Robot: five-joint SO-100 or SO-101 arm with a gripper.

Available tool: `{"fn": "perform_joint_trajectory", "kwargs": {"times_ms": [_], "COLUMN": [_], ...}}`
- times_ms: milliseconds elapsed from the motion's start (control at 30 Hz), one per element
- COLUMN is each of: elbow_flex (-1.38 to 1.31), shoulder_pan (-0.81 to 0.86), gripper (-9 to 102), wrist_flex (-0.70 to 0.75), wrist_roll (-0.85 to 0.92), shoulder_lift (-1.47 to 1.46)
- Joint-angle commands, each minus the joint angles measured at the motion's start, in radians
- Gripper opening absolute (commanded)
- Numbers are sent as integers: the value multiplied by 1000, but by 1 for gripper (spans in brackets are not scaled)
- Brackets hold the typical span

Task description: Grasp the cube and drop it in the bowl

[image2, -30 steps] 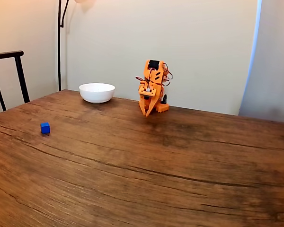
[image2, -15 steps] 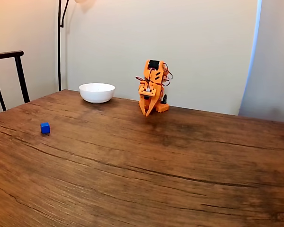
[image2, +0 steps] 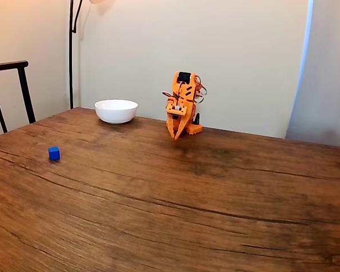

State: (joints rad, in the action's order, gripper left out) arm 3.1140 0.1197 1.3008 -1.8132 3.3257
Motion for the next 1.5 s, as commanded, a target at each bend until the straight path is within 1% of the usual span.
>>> {"fn": "perform_joint_trajectory", "kwargs": {"times_ms": [0, 167, 367, 567, 833, 1100, 1467], "elbow_flex": [-2, -17, -21, -34, -183, -333, -462], "shoulder_pan": [0, 2, -6, -3, 74, 202, 290], "gripper": [0, 0, 0, 0, 0, 0, 0], "wrist_flex": [61, 49, -114, -187, -181, -176, -190], "wrist_roll": [11, 11, 34, 129, 123, 115, 103], "shoulder_lift": [-11, -11, -11, -11, -14, -28, -35]}}
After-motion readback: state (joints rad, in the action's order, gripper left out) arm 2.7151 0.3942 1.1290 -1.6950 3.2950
